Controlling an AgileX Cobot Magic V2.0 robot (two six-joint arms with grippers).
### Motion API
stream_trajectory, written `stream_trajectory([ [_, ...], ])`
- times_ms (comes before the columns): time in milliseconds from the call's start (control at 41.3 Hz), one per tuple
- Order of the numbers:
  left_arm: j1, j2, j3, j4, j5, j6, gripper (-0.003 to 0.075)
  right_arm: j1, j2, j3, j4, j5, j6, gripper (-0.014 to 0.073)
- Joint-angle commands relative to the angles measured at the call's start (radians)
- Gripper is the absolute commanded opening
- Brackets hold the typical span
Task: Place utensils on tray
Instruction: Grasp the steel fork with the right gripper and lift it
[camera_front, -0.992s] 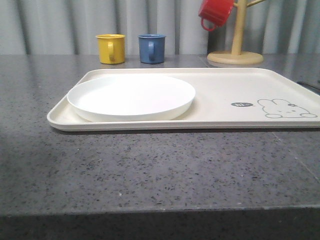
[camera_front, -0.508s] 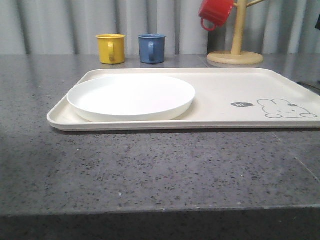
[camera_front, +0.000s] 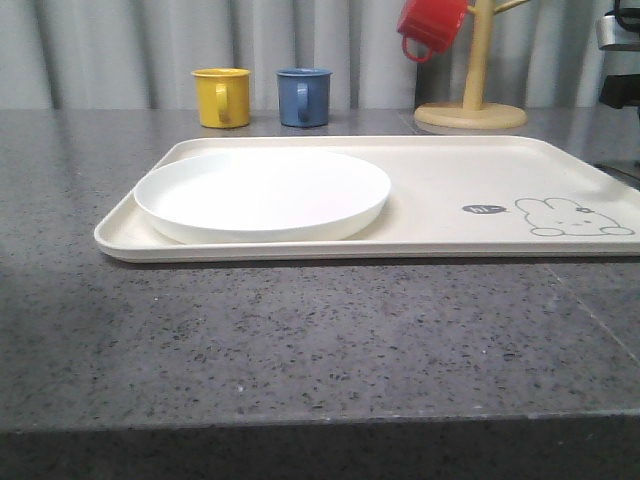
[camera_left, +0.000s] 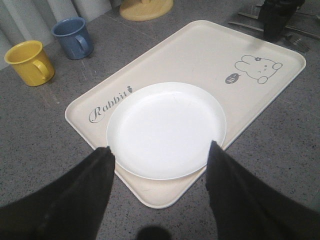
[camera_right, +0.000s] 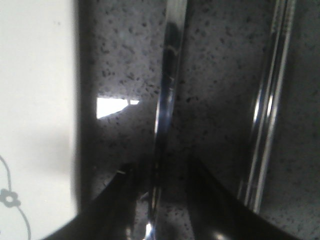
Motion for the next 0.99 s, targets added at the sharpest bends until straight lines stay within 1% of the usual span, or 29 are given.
stream_trajectory([
  [0,-0.008,0.0,-0.028,-0.002,-0.08,-0.009,0.0408,0.001,-0.036,-0.027,0.002,-0.013,0.005,0.0148],
  [169,-0.008,0.0,-0.028,-0.002,-0.08,-0.009,0.0408,0.001,-0.036,-0.027,0.002,-0.004,0.005,-0.002],
  [242,-0.008,0.0,-0.028,-0.002,-0.08,-0.009,0.0408,0.001,-0.036,-0.027,0.002,-0.002,0.005,-0.0053],
  [411,-0.008,0.0,-0.028,-0.002,-0.08,-0.009,0.0408,0.001,-0.06,-0.042,-0.011,0.007,0.005,-0.0057],
  [556,-0.008,0.0,-0.028,-0.002,-0.08,-0.009,0.0408,0.014,-0.096,-0.105,-0.005,0.05,0.005,-0.0056],
  [629,-0.008,0.0,-0.028,-0.002,-0.08,-0.009,0.0408,0.041,-0.11,-0.146,0.005,0.085,0.005,-0.0056],
  [702,-0.008,0.0,-0.028,-0.002,-0.08,-0.009,0.0408,0.087,-0.111,-0.191,0.02,0.126,0.005,-0.0056],
  [798,-0.008,0.0,-0.028,-0.002,-0.08,-0.009,0.0408,0.181,-0.107,-0.238,0.02,0.154,0.009,-0.0055],
  [871,-0.008,0.0,-0.028,-0.002,-0.08,-0.009,0.0408,0.249,-0.098,-0.26,0.007,0.161,0.058,-0.0055],
  [968,-0.008,0.0,-0.028,-0.002,-0.08,-0.009,0.0408,0.328,-0.068,-0.279,-0.042,0.162,0.165,-0.0055],
])
